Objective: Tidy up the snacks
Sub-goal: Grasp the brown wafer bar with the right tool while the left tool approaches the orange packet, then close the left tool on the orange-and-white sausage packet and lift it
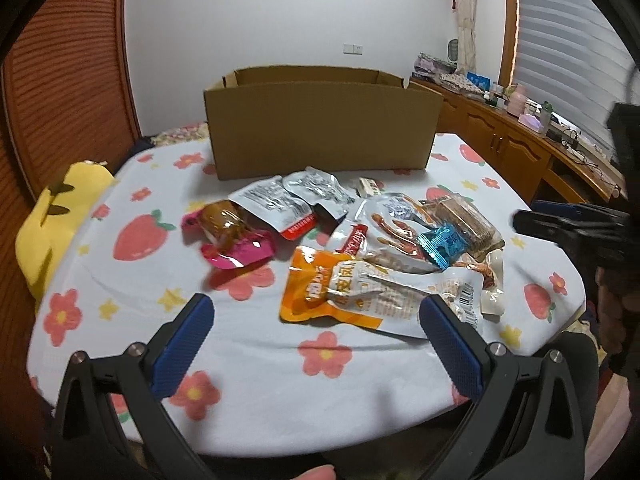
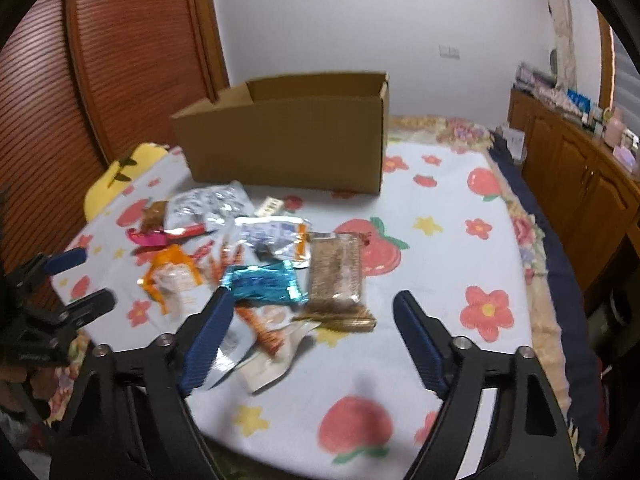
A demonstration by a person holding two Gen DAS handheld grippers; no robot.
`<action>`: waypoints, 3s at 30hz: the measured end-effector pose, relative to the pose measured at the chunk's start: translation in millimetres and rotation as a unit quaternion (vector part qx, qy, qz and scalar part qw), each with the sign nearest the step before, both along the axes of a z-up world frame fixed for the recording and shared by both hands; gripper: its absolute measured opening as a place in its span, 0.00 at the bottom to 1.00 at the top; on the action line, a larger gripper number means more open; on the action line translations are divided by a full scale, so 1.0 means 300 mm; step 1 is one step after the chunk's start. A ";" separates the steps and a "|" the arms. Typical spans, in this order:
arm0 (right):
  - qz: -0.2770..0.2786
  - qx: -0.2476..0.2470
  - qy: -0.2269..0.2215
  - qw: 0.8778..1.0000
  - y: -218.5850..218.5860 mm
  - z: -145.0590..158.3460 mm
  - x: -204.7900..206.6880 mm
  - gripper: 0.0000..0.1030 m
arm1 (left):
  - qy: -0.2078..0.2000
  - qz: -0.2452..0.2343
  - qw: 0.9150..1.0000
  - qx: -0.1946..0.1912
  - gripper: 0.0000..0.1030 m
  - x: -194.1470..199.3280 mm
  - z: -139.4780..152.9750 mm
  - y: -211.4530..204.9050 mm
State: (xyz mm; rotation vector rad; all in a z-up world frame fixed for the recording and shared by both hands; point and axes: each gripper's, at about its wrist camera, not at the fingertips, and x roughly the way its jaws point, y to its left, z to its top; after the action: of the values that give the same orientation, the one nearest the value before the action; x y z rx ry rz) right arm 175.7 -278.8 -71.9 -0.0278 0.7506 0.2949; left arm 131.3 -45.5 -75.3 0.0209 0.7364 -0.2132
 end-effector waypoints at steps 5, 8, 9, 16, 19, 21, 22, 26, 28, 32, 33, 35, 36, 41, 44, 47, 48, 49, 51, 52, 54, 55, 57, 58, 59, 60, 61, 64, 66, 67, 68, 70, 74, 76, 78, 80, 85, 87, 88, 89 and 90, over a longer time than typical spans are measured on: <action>-0.004 -0.003 0.044 0.999 -0.017 -0.064 0.131 0.68 | 0.019 -0.002 1.000 -0.010 1.00 0.037 -0.016 -0.001; -0.013 -0.009 0.067 0.998 -0.026 -0.108 0.196 0.56 | 0.034 0.000 0.999 -0.027 1.00 0.050 -0.023 0.009; -0.015 -0.008 0.073 0.997 -0.031 -0.117 0.213 0.55 | 0.039 0.001 0.999 -0.031 1.00 0.052 -0.024 0.010; -0.003 0.005 0.091 0.996 -0.039 -0.123 0.276 0.55 | 0.074 0.005 0.995 -0.068 0.98 0.070 -0.040 0.006; 0.005 0.000 0.098 0.995 -0.021 -0.124 0.294 0.55 | 0.085 0.003 0.992 -0.088 0.98 0.080 -0.035 -0.007; 0.015 -0.002 0.098 0.995 -0.012 -0.122 0.294 0.55 | 0.094 0.004 0.990 -0.102 0.98 0.090 -0.034 -0.013; 0.017 -0.005 0.098 0.995 -0.005 -0.124 0.293 0.55 | 0.100 0.005 0.989 -0.107 0.97 0.095 -0.036 -0.017; 0.019 -0.030 0.101 0.994 0.012 -0.164 0.292 0.54 | 0.134 0.009 0.982 -0.129 0.91 0.120 -0.058 -0.034; 0.019 -0.038 0.087 0.995 0.016 -0.171 0.286 0.55 | 0.143 0.012 0.981 -0.134 0.90 0.129 -0.072 -0.039; 0.025 -0.067 0.054 0.996 0.039 -0.188 0.265 0.55 | 0.149 0.028 0.981 -0.123 0.90 0.153 -0.092 -0.051; 0.023 -0.060 0.055 0.996 0.034 -0.190 0.265 0.55 | 0.149 0.034 0.981 -0.122 0.90 0.164 -0.097 -0.051; 0.024 -0.057 0.054 0.997 0.030 -0.192 0.269 0.55 | 0.147 0.039 0.981 -0.120 0.90 0.185 -0.097 -0.051; 0.023 -0.056 0.054 0.997 0.030 -0.192 0.269 0.55 | 0.144 0.042 0.982 -0.116 0.90 0.196 -0.096 -0.054; 0.022 -0.047 0.046 0.998 0.025 -0.195 0.263 0.55 | 0.136 0.056 0.984 -0.099 0.81 0.246 -0.101 -0.060; 0.022 -0.032 0.046 0.998 0.012 -0.194 0.262 0.55 | 0.130 0.056 0.986 -0.084 0.78 0.274 -0.102 -0.070; 0.022 -0.021 0.047 0.998 0.005 -0.194 0.263 0.55 | 0.125 0.054 0.989 -0.059 0.74 0.294 -0.106 -0.079; 0.023 -0.020 0.046 0.998 0.004 -0.193 0.262 0.55 | 0.126 0.054 0.989 -0.050 0.74 0.296 -0.109 -0.085; 0.023 -0.020 0.046 0.998 0.005 -0.193 0.260 0.55 | 0.125 0.053 0.990 -0.041 0.74 0.296 -0.111 -0.091; 0.023 -0.021 0.046 0.998 0.004 -0.193 0.261 0.55 | 0.124 0.048 0.991 -0.010 0.75 0.294 -0.119 -0.116; 0.023 -0.021 0.046 0.998 0.004 -0.193 0.260 0.55 | 0.121 0.045 0.992 0.000 0.75 0.293 -0.121 -0.125; 0.023 -0.019 0.046 0.998 0.001 -0.192 0.261 0.55 | 0.117 0.040 0.992 0.007 0.75 0.295 -0.123 -0.128; 0.023 -0.020 0.046 0.999 0.003 -0.193 0.259 0.55 | 0.116 0.037 0.993 0.011 0.76 0.297 -0.124 -0.128; 0.022 -0.019 0.045 0.999 0.004 -0.193 0.258 0.55 | 0.112 0.031 0.993 0.018 0.76 0.301 -0.126 -0.125; 0.022 -0.020 0.045 0.999 0.005 -0.192 0.259 0.55 | 0.110 0.028 0.993 0.018 0.76 0.301 -0.126 -0.121; 0.022 -0.021 0.045 0.999 0.006 -0.193 0.258 0.55 | 0.107 0.026 0.994 0.017 0.73 0.300 -0.125 -0.116; 0.022 -0.021 0.045 0.999 0.005 -0.193 0.259 0.55 | 0.101 0.025 0.994 0.013 0.71 0.294 -0.124 -0.108; 0.022 -0.020 0.045 0.999 0.005 -0.193 0.259 0.55 | 0.097 0.025 0.995 0.008 0.70 0.290 -0.123 -0.101; 0.022 -0.019 0.045 0.999 0.005 -0.193 0.259 0.55 | 0.083 0.019 0.996 -0.004 0.61 0.275 -0.114 -0.087; 0.022 -0.018 0.045 0.999 0.005 -0.193 0.259 0.55 | 0.059 0.010 0.998 0.012 0.24 0.254 -0.090 -0.099; 0.022 -0.018 0.045 0.999 0.006 -0.193 0.259 0.55 | 0.049 0.011 0.998 0.023 0.03 0.247 -0.077 -0.105; 0.022 -0.018 0.044 0.999 0.006 -0.193 0.259 0.55 | 0.050 0.012 0.998 0.024 0.00 0.247 -0.070 -0.107; 0.023 -0.018 0.044 0.999 0.005 -0.193 0.259 0.55 | 0.061 0.005 0.998 0.004 0.00 0.258 -0.072 -0.099; 0.023 -0.016 0.044 0.999 0.000 -0.195 0.260 0.55 | 0.063 0.017 0.998 0.003 0.01 0.273 -0.071 -0.078; 0.023 -0.015 0.044 0.999 0.000 -0.195 0.260 0.55 | 0.069 0.021 0.997 -0.005 0.07 0.277 -0.068 -0.062; 0.023 -0.016 0.044 0.999 0.001 -0.194 0.260 0.55 | 0.072 0.032 0.997 0.002 0.49 0.272 -0.066 -0.052; 0.023 -0.016 0.043 0.999 0.001 -0.195 0.260 0.55 | 0.083 0.050 0.995 0.016 0.57 0.269 -0.080 -0.043; 0.023 -0.014 0.043 0.999 -0.003 -0.195 0.259 0.55 | 0.092 0.052 0.994 -0.013 0.61 0.240 -0.091 0.012; 0.023 -0.014 0.043 0.999 -0.003 -0.195 0.260 0.55 | 0.103 0.056 0.993 -0.024 0.72 0.239 -0.100 0.035; 0.024 -0.014 0.043 0.999 -0.002 -0.195 0.260 0.55 | 0.109 0.055 0.992 -0.028 0.75 0.244 -0.104 0.044; 0.023 -0.014 0.043 0.999 -0.002 -0.195 0.259 0.55 | 0.113 0.055 0.991 -0.032 0.78 0.250 -0.108 0.053; 0.024 -0.014 0.043 0.999 -0.003 -0.195 0.260 0.55 | 0.118 0.055 0.991 -0.038 0.79 0.253 -0.108 0.062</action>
State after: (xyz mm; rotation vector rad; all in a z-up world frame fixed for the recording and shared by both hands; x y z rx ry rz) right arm 253.7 -279.6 -130.3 -0.0586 0.8411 0.3326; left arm 207.3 -26.8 -107.8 -0.1189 0.9611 -0.1388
